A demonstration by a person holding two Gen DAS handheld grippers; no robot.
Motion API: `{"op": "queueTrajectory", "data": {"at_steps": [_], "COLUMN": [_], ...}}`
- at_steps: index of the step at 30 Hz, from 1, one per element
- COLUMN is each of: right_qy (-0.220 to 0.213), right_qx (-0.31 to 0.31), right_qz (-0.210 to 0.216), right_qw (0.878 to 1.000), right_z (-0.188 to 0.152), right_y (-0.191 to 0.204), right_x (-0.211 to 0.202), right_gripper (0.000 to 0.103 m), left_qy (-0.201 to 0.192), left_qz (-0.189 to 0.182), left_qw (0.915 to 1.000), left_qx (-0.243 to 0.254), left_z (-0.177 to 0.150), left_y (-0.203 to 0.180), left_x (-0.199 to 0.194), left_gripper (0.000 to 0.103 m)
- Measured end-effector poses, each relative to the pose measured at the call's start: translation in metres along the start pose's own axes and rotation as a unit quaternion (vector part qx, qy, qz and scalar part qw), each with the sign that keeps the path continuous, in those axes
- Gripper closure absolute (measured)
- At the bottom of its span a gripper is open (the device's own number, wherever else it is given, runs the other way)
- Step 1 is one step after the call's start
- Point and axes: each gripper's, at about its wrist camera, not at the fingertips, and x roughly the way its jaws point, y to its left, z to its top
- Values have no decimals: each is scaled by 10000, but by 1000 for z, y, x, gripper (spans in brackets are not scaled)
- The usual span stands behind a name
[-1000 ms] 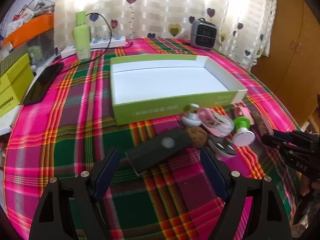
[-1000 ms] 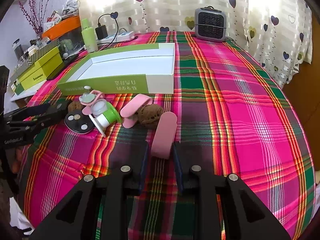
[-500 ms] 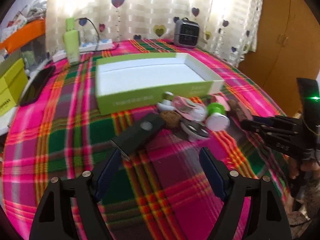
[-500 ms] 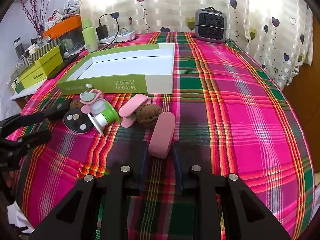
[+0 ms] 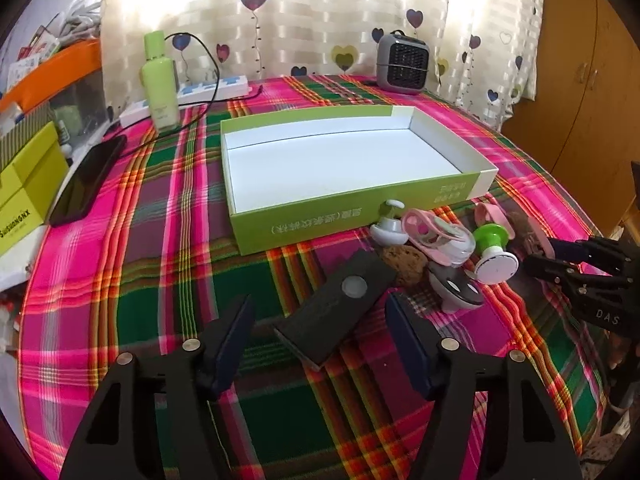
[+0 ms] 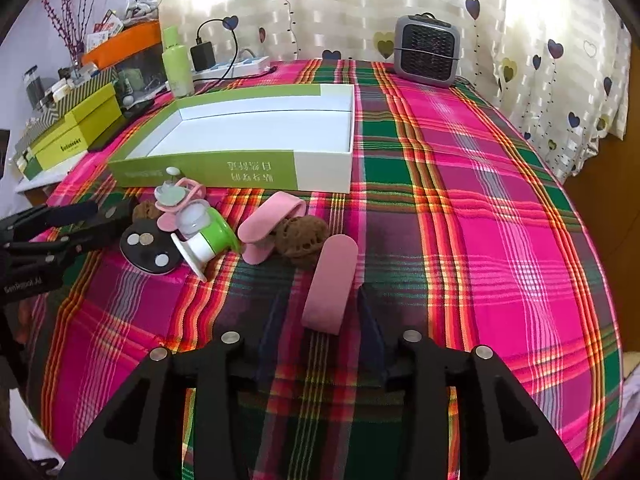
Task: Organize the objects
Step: 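Close the right tool on the pink clip while the left tool grasps the black device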
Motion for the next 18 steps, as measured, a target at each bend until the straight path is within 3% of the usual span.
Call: {"op": "queueTrajectory", "data": {"at_steps": [14, 18], "right_qy": [16, 0], "right_qx": [-5, 80], "right_qz": [-86, -77], "right_qw": [10000, 9999], "right_z": [2, 2], "right_y": [-1, -4], "right_x": [2, 1], "right_gripper": [63, 67], "left_qy": [199, 218], "left_qz": [-144, -186], "left_qw": [9993, 9993], "left_qx": [295, 229], "left_z": [-1, 1], "left_y": [-12, -13], "left_x": [5, 6], "left_gripper": [60, 74]}}
